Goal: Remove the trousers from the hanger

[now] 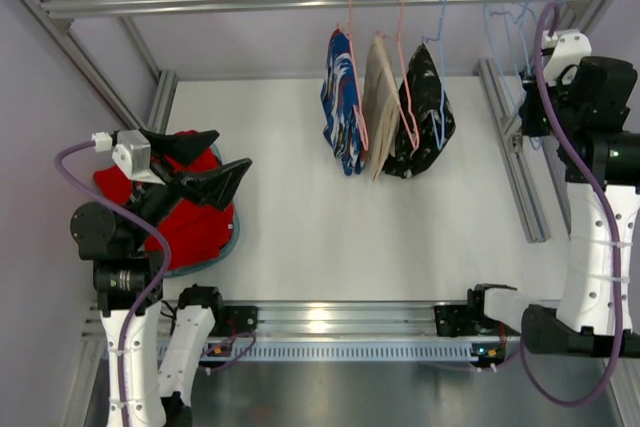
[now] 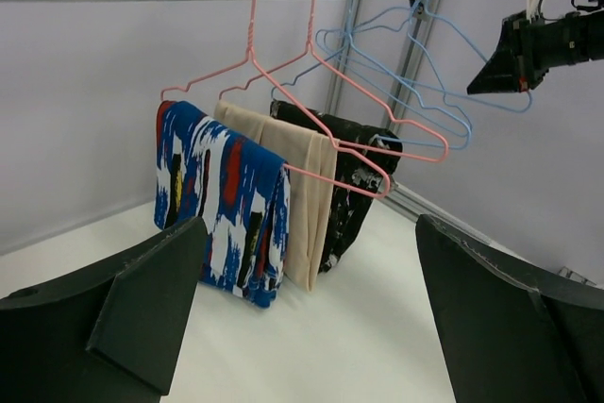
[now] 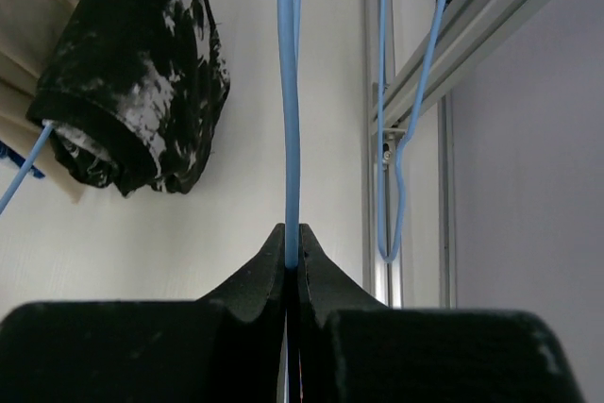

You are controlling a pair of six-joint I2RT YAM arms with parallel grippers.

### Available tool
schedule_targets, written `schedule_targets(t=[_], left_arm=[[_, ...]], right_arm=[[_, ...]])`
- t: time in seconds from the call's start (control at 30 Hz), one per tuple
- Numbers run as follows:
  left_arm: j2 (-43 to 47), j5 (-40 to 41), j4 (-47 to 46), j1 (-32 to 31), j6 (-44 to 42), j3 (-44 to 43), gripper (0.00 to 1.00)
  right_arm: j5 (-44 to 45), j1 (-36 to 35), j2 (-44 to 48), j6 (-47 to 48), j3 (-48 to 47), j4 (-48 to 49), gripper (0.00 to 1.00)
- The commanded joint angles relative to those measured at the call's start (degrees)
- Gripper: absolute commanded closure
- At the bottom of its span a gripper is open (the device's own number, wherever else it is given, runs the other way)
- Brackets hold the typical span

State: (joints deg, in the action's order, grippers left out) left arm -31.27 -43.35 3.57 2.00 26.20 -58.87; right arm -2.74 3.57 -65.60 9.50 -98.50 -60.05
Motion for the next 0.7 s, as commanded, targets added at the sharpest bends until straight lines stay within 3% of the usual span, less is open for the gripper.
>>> schedule_targets(t=[0.0, 0.37, 0.67], left_arm=[[-0.2, 1.16, 1.7, -0.07, -1.76, -0.63, 0.01], [-0.81, 2.75, 7.14, -0.07, -5.8, 0.25, 0.01], [-8.19, 5.21, 21.18, -0.07, -9.93, -5.97, 0.01]], right_arm=[[-2.96, 3.53, -2.85, 1.58, -3.63, 6.52, 1.0], [-15.18, 13.82, -6.64, 5.0, 2.51, 9.51, 1.0], [-18.26, 18.4, -8.66, 8.17, 5.86, 10.22, 1.0]])
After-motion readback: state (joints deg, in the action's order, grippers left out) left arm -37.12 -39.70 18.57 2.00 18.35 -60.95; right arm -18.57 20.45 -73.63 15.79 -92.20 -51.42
